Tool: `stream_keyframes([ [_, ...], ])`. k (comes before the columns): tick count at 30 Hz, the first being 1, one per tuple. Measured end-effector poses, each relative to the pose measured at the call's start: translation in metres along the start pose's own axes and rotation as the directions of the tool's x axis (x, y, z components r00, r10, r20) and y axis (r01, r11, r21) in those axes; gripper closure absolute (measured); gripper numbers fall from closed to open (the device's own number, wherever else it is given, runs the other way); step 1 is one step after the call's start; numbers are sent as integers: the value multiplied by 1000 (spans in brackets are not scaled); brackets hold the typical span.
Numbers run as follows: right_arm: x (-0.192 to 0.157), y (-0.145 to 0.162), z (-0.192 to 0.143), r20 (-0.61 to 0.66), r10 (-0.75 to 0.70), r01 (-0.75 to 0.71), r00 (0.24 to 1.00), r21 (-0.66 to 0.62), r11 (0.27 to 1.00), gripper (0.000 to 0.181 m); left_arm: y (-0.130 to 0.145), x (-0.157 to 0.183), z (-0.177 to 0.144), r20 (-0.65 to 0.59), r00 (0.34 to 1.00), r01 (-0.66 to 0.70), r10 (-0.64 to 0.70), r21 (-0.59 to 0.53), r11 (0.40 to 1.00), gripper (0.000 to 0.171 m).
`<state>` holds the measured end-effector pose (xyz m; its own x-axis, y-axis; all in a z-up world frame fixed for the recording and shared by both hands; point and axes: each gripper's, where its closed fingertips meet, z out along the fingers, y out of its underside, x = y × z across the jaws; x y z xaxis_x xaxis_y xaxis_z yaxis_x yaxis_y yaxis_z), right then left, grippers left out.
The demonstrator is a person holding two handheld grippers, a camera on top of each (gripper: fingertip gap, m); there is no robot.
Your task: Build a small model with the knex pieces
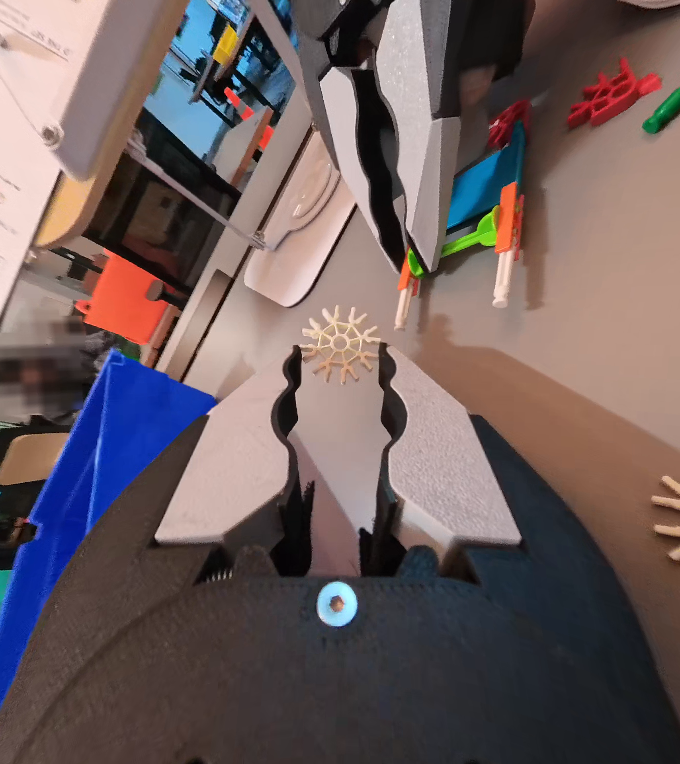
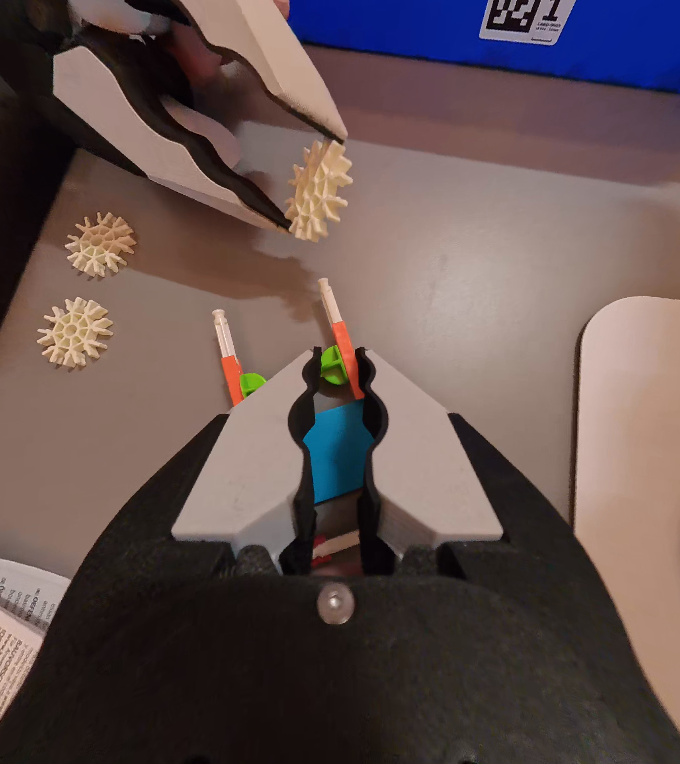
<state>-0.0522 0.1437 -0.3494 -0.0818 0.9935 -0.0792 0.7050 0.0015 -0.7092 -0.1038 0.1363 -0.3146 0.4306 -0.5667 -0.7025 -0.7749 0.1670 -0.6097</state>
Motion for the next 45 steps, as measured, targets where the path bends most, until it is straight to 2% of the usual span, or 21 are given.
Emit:
stream_keyframes([
  [5,-4,1,0,34,15,-15,999,4,1000,167,-2,8,4,31,984,-173,173,-15,985,136],
  [12,-9,-2,-5,59,14,-15,998,22,1000,172,5,16,9,24,955,-293,295,-67,954,136],
  [15,-10,-1,-2,48,-5,5,999,3,1000,174,9,20,10,3,952,-304,305,-85,949,135],
  [19,-14,-9,1,6,-66,66,998,-4,998,158,8,18,9,20,938,-342,346,-92,935,135],
  [23,-20,-8,13,-23,-151,150,988,-68,986,158,7,22,9,21,923,-382,385,-88,920,136],
  [24,-22,-7,17,-24,-163,161,986,-76,984,159,7,22,9,23,919,-391,394,-88,916,136],
  [26,-22,-9,22,-32,-173,170,984,-69,983,172,6,23,8,29,910,-411,415,-88,907,136],
  [33,-18,-11,21,-36,-146,145,989,-35,989,178,2,26,6,48,865,-494,499,-91,865,136],
  [37,-21,-12,19,-12,-151,150,989,-15,989,177,1,27,6,49,848,-523,527,-76,849,136],
  [45,-27,-11,18,27,-188,188,982,-4,982,178,-5,34,3,61,795,-606,604,34,795,137],
])
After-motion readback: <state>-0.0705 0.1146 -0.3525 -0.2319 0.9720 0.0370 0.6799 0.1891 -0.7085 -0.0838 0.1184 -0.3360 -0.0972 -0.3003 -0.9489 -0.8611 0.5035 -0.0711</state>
